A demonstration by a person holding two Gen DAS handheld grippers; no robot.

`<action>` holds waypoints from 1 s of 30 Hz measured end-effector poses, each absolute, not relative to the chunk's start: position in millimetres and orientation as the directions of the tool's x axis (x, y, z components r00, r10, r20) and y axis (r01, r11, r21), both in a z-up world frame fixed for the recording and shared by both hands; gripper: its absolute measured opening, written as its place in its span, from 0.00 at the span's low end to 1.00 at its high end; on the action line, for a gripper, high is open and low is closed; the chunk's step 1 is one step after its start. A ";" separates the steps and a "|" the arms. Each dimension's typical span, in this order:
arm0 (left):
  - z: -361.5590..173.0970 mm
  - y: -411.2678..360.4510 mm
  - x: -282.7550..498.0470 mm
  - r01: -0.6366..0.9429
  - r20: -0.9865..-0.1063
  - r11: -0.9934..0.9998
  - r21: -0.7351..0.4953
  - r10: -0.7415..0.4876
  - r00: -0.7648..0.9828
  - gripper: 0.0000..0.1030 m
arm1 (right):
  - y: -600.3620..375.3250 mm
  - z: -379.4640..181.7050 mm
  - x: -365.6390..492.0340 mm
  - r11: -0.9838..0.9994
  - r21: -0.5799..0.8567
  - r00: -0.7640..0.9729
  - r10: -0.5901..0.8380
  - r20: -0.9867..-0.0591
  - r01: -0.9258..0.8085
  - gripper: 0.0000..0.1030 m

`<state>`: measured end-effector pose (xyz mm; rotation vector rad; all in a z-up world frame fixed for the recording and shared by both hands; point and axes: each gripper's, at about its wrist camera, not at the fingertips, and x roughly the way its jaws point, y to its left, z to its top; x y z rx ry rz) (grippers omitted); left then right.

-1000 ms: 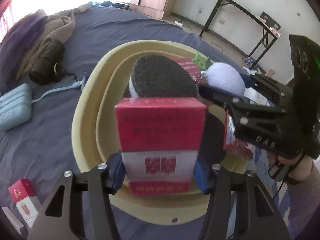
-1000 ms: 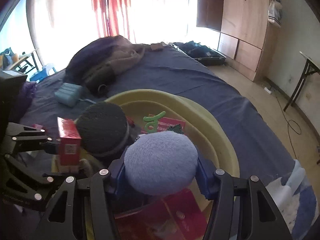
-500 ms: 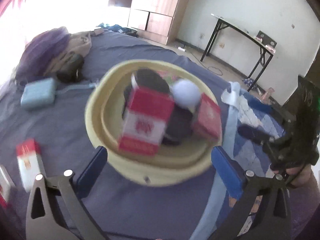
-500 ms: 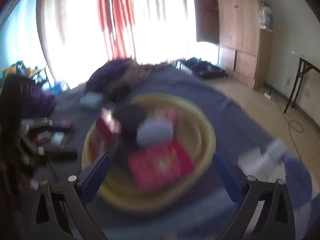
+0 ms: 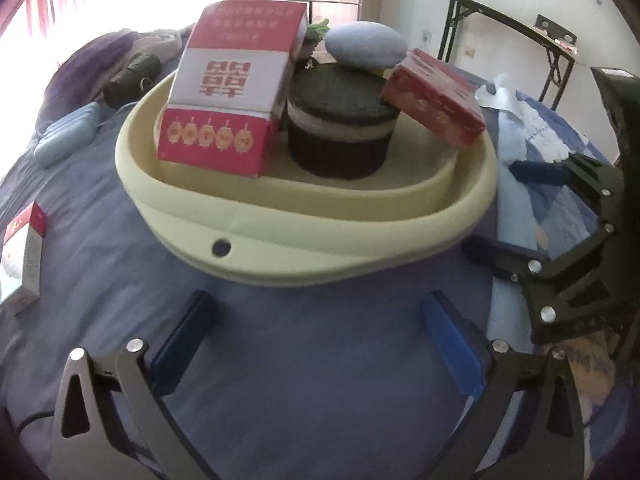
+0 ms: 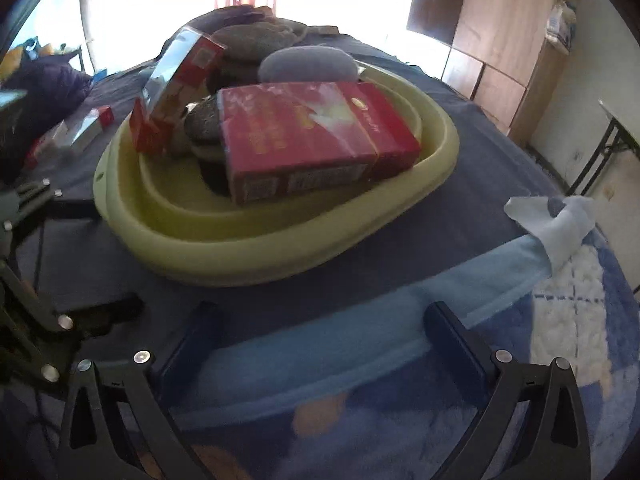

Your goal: Organize rigid objects

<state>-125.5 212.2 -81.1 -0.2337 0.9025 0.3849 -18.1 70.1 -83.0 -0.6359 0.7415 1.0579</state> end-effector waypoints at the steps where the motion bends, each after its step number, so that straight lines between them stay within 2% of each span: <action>1: -80.8 210.9 -123.7 -0.422 -0.800 0.906 -0.027 0.234 0.553 1.00 | 70.6 -83.6 -18.7 0.361 -0.108 0.301 0.536 -0.789 -0.926 1.00; 30: -82.4 213.0 -125.9 -0.420 -0.802 0.907 -0.037 0.225 0.554 1.00 | 54.5 -81.0 -21.1 0.356 -0.115 0.304 0.537 -0.787 -0.927 1.00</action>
